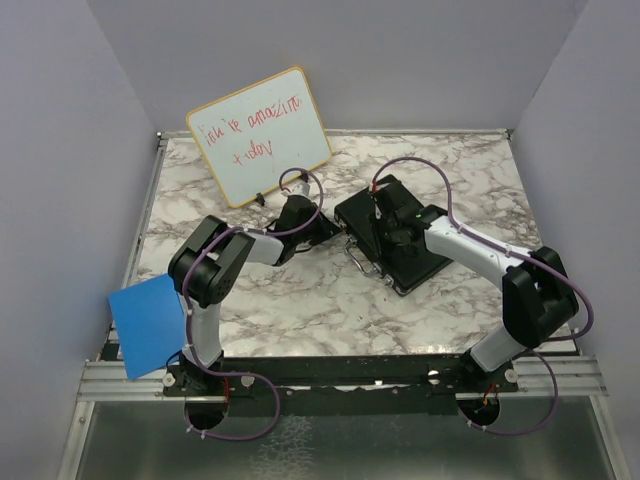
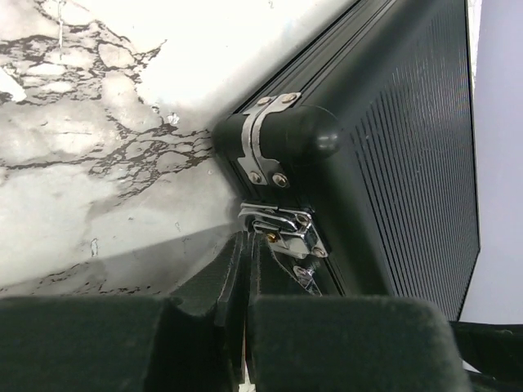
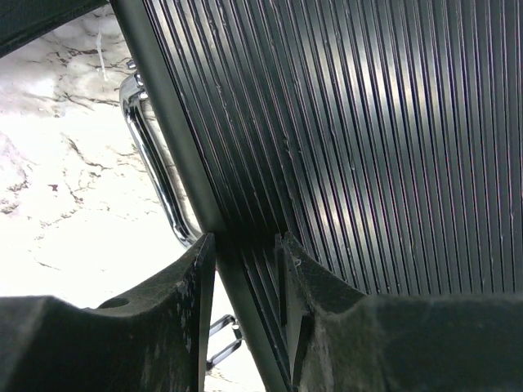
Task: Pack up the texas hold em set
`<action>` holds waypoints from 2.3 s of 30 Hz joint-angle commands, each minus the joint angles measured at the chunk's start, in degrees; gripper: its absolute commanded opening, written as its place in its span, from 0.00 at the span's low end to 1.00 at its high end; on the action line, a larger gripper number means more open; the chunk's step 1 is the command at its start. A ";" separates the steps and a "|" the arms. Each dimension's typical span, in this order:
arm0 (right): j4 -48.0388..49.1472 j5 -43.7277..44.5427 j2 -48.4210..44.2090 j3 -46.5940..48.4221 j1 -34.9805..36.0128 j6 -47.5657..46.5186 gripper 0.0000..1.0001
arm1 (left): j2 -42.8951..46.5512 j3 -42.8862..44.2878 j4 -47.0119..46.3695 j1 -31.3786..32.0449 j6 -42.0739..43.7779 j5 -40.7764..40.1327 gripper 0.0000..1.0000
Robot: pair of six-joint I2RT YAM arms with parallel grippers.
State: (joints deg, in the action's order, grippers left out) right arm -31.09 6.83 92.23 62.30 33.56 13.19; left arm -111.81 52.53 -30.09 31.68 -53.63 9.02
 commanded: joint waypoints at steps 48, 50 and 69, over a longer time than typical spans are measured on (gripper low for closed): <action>-11.63 3.36 -13.89 -4.06 11.87 10.79 0.35 | -0.27 3.79 4.72 4.33 -1.47 7.88 0.42; -11.37 3.76 -12.88 -4.35 11.88 10.51 0.35 | -0.31 3.89 6.13 4.35 -1.35 6.97 0.41; -3.06 13.07 -0.77 -8.94 11.83 9.95 0.03 | 0.51 3.98 9.34 4.35 0.51 5.61 0.33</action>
State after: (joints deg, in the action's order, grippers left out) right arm -37.52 10.94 88.77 55.40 45.10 22.70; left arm -109.62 56.27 -25.80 35.51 -55.51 17.98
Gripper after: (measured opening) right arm 0.037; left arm 0.364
